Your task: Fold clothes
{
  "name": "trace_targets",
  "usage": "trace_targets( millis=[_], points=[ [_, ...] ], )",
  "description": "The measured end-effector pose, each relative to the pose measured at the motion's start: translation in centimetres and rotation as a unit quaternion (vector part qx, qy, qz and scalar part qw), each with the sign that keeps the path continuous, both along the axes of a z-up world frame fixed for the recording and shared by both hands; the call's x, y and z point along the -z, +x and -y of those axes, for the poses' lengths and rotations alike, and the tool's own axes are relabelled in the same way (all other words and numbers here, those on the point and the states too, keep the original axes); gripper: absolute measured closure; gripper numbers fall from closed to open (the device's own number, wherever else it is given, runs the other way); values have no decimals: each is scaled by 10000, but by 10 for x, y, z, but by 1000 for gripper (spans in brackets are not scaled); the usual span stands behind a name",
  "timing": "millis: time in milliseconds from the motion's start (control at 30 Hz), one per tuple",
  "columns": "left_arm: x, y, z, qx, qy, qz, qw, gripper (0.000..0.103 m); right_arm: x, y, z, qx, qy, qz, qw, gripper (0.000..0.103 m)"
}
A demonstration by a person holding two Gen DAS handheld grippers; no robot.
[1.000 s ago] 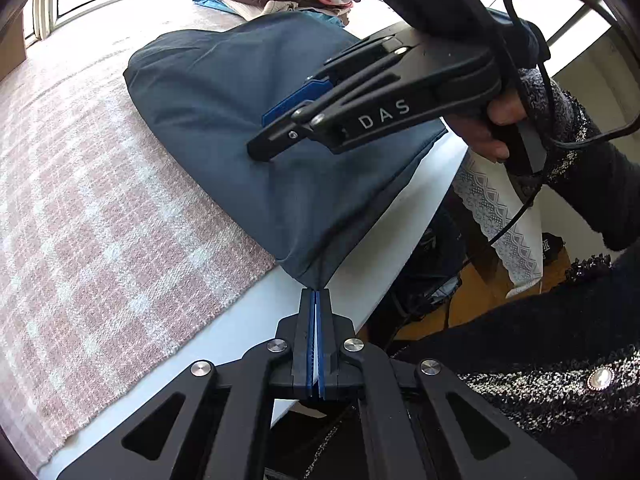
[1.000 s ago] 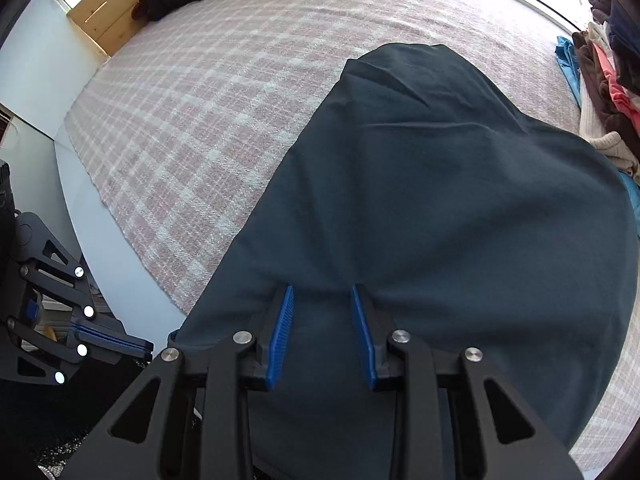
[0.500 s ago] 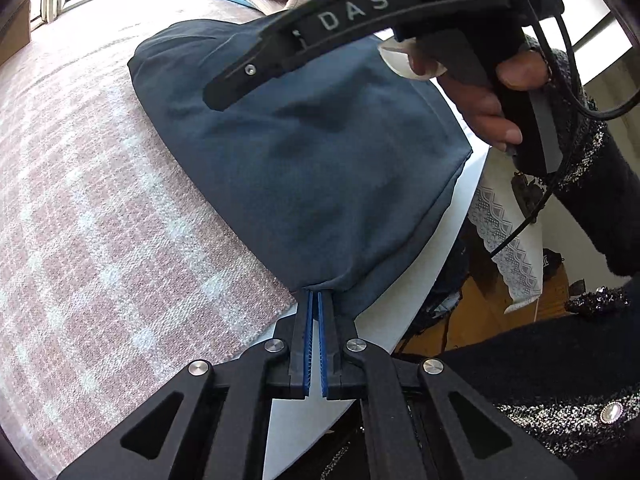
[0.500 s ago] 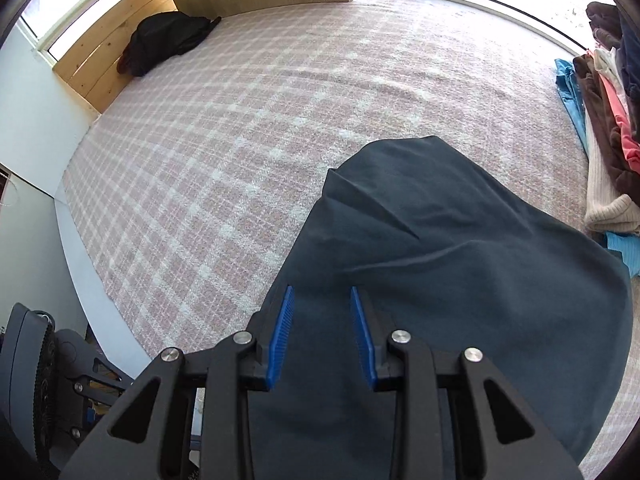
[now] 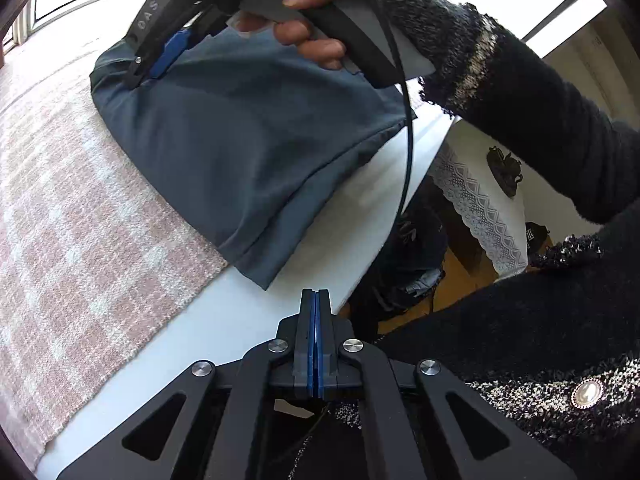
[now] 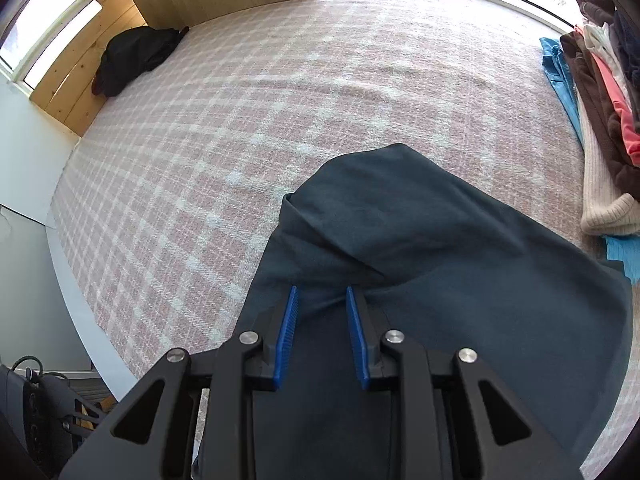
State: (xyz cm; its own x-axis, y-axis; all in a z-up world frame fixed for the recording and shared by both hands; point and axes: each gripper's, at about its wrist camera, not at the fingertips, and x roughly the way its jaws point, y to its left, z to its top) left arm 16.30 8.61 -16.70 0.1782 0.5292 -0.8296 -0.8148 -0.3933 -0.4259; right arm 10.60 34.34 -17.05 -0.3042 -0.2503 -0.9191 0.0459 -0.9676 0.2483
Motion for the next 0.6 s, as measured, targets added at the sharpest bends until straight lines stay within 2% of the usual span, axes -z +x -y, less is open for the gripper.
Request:
trace_targets(
  millis=[33, 100, 133, 167, 267, 300, 400, 500, 600],
  points=[
    [8, -4, 4, -213, -25, 38, 9998, 100, -5, 3, 1, -36, -18, -40, 10000, 77],
    [22, -8, -4, -449, -100, 70, 9989, 83, -15, 8, 5, -121, -3, -116, 9999, 75],
    [24, -12, -6, -408, -102, 67, 9991, 83, -19, 10, 6, -167, 0, -137, 9998, 73],
    [26, -13, -9, -341, -113, 33, 9993, 83, -21, 12, 6, -192, 26, -148, 9997, 69],
    [30, -2, -25, -56, -49, -76, 9999, 83, -23, 15, 0, -203, 162, -139, 9996, 68],
    [33, 5, -31, -8, -31, -87, 10000, 89, -17, 10, -4, -168, 197, -102, 9996, 68],
    [41, 25, -48, 121, 13, -118, 9999, 96, 5, 0, -18, 11, 266, 47, 9996, 68],
    [36, 30, -47, 226, 7, -87, 9997, 99, 29, -5, -25, 190, 425, 161, 9988, 68],
    [32, 46, -47, 470, -70, -37, 9989, 101, 32, -5, -30, 252, 425, -10, 9988, 70]
  ],
)
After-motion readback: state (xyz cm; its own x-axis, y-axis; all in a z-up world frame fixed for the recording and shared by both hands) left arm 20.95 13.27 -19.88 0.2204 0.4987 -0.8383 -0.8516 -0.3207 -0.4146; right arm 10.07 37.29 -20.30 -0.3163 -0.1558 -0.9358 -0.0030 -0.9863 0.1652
